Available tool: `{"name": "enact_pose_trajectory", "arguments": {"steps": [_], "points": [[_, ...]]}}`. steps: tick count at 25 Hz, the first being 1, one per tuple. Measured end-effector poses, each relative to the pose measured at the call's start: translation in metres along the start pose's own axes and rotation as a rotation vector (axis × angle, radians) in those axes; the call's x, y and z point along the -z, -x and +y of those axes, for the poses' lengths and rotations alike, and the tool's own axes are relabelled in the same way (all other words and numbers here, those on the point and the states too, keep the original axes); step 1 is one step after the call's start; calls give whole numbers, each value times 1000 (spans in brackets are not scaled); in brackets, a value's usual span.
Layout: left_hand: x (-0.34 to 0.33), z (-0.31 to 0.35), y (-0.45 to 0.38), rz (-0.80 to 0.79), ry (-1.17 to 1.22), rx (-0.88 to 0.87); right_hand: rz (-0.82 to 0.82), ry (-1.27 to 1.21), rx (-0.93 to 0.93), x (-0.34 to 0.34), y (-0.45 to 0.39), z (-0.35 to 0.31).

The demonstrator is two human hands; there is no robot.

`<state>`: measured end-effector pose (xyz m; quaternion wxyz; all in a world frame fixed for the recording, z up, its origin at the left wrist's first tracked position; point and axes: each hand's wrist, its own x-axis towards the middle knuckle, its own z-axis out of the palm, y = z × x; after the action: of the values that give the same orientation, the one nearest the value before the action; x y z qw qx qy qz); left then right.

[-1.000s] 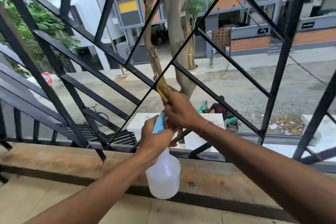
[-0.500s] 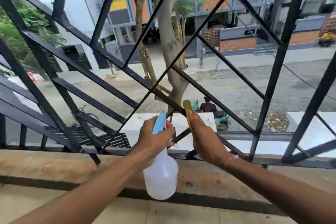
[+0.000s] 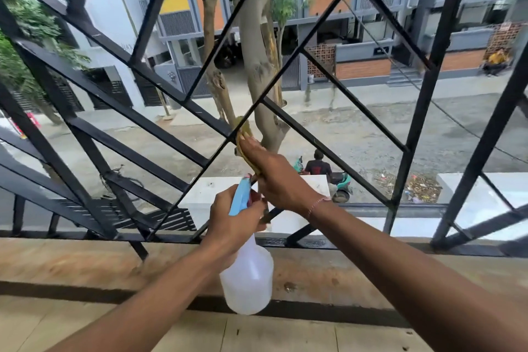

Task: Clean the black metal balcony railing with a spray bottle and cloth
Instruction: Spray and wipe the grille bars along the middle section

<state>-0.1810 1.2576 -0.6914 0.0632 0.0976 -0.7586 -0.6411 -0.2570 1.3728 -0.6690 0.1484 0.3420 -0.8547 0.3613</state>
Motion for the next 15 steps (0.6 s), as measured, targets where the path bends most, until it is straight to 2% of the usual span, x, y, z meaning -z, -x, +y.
{"name": "enact_pose_trajectory", "arguments": {"steps": [2,4,11,15], "points": [[-5,0,0,0,21,12,-21,15,30,3,26,22],[-10,-4,1,-13,21,18,-10,62,-14,-2,58,49],[-29,-25,7,-120,-68,56,54,183,-473,-21,179,107],[-43,-32,11,-182,-156,38,144,142,-683,-33,186,117]]}}
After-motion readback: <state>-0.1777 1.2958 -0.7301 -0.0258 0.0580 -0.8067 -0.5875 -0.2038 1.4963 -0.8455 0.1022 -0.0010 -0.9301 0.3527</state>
